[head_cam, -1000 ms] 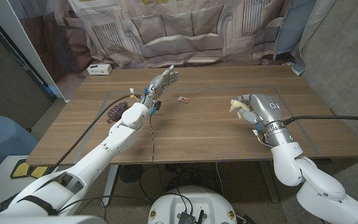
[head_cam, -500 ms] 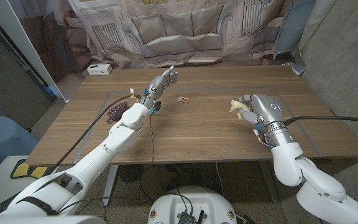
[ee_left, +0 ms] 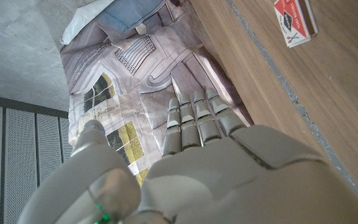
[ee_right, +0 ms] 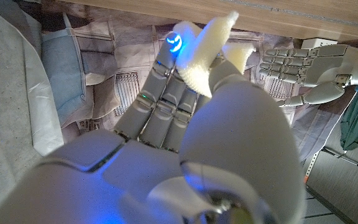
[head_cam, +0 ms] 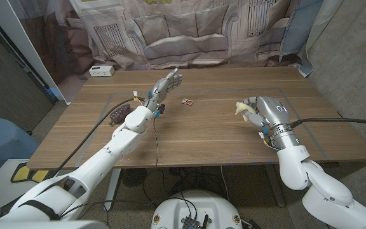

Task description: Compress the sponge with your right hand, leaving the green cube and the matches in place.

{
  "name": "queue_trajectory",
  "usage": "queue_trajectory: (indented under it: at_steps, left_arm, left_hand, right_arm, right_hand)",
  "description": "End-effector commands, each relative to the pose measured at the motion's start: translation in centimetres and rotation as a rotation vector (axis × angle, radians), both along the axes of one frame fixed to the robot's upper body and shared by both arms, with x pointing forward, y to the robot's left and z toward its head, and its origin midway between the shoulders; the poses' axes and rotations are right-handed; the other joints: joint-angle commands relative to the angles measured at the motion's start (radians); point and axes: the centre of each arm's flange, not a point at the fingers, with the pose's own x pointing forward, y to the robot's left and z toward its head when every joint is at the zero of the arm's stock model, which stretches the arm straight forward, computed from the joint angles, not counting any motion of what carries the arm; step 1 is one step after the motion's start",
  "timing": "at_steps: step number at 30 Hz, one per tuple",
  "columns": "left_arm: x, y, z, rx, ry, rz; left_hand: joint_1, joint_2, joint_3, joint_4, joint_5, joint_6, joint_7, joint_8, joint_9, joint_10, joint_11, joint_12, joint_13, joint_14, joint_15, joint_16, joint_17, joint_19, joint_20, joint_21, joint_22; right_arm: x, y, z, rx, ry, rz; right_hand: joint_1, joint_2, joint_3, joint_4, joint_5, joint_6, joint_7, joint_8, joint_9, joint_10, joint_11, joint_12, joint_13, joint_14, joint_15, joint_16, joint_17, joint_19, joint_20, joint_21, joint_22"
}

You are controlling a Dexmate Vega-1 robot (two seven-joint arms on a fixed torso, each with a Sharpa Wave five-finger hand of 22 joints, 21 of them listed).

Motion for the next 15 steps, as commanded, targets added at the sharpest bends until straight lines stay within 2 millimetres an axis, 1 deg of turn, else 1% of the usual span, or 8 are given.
queue_trajectory:
  at_steps: [1,5,8,9,10,11,12,15]
  left_arm:
    - [0.68,-0.61,0.64,0.004,-0.006,-0.012]
    - [0.75,-0.79,0.83,0.009,-0.007,-0.013]
    - [0.78,-0.76,0.87,0.009,-0.004,-0.010]
    - [0.79,-0.74,0.87,0.009,-0.003,-0.010]
    - [0.79,-0.73,0.88,0.009,-0.003,-0.009]
    - [0.79,-0.73,0.88,0.010,-0.004,-0.009]
    - [0.79,-0.73,0.88,0.011,-0.003,-0.007]
    - [0.78,-0.70,0.88,0.010,-0.002,-0.009]
  left_hand:
    - [0.002,0.009,0.001,-0.005,-0.002,0.009,-0.002,0.000,0.005,0.007,0.001,-0.003,0.004,0.010,0.000,-0.002,0.006,0.006,0.003,-0.002,0.006]
    - [0.002,0.009,0.001,-0.005,-0.002,0.010,-0.002,0.001,0.005,0.007,0.004,-0.003,0.004,0.010,0.001,-0.002,0.006,0.005,0.003,-0.002,0.006]
    - [0.002,0.010,0.001,-0.005,-0.002,0.009,-0.002,0.000,0.005,0.007,0.004,-0.003,0.004,0.010,0.002,-0.002,0.006,0.005,0.003,-0.002,0.006]
    - [0.002,0.010,0.001,-0.005,-0.002,0.009,-0.002,0.000,0.005,0.007,0.004,-0.003,0.004,0.010,0.001,-0.002,0.006,0.005,0.004,-0.002,0.006]
    - [0.002,0.010,0.001,-0.005,-0.002,0.010,-0.001,0.000,0.005,0.007,0.004,-0.003,0.004,0.010,0.002,-0.003,0.006,0.005,0.003,-0.002,0.006]
    - [0.002,0.010,0.001,-0.005,-0.002,0.009,-0.002,0.000,0.005,0.007,0.004,-0.003,0.004,0.010,0.001,-0.003,0.006,0.005,0.003,-0.002,0.006]
    - [0.002,0.010,0.001,-0.005,-0.002,0.009,-0.001,0.000,0.005,0.007,0.003,-0.003,0.004,0.009,0.001,-0.003,0.006,0.005,0.003,-0.002,0.006]
    - [0.003,0.011,0.002,-0.006,-0.002,0.009,-0.002,0.000,0.005,0.007,0.002,-0.003,0.004,0.009,0.000,-0.003,0.006,0.005,0.003,-0.002,0.006]
  right_arm:
    - [0.04,-0.18,0.07,-0.015,0.012,-0.006]
    - [0.04,-0.17,0.08,-0.026,0.024,-0.005]
    - [0.05,-0.14,0.23,-0.035,0.038,-0.005]
    - [0.07,-0.14,0.24,-0.040,0.045,-0.006]
    - [0.12,-0.12,0.33,-0.049,0.055,-0.007]
    - [0.14,-0.11,0.34,-0.051,0.057,-0.007]
    - [0.16,-0.09,0.34,-0.054,0.059,-0.008]
    - [0.17,-0.03,0.36,-0.059,0.062,-0.008]
  right_hand:
    - [-0.049,0.008,-0.016,0.023,0.005,-0.014,0.010,-0.004,0.001,-0.010,0.014,-0.009,-0.002,-0.038,-0.021,-0.018,-0.002,-0.008,-0.045,0.005,-0.003]
    - [-0.078,-0.002,-0.026,0.032,0.003,-0.018,0.022,-0.005,-0.002,-0.009,0.031,-0.014,-0.008,-0.050,-0.012,-0.032,-0.013,-0.012,-0.037,0.004,-0.005]
    - [-0.094,-0.008,-0.032,0.034,0.003,-0.032,0.028,-0.009,-0.005,-0.031,0.032,-0.028,-0.014,-0.073,0.000,-0.044,-0.018,-0.031,-0.029,-0.003,-0.007]
    - [-0.099,-0.013,-0.035,0.034,0.002,-0.040,0.028,-0.012,-0.006,-0.036,0.036,-0.031,-0.015,-0.079,0.000,-0.047,-0.019,-0.033,-0.028,-0.004,-0.007]
    - [-0.107,-0.014,-0.038,0.036,0.002,-0.048,0.028,-0.014,-0.007,-0.043,0.040,-0.035,-0.017,-0.088,0.003,-0.051,-0.019,-0.046,-0.026,-0.009,-0.008]
    - [-0.113,-0.019,-0.042,0.034,0.001,-0.063,0.029,-0.017,-0.009,-0.054,0.040,-0.042,-0.019,-0.103,0.005,-0.056,-0.019,-0.054,-0.024,-0.013,-0.008]
    - [-0.122,-0.022,-0.046,0.035,0.000,-0.068,0.030,-0.018,-0.010,-0.055,0.044,-0.043,-0.021,-0.115,0.014,-0.060,-0.019,-0.057,-0.021,-0.014,-0.008]
    - [-0.134,-0.026,-0.051,0.037,0.000,-0.082,0.030,-0.020,-0.012,-0.068,0.044,-0.049,-0.024,-0.133,0.015,-0.066,-0.018,-0.070,-0.018,-0.021,-0.009]
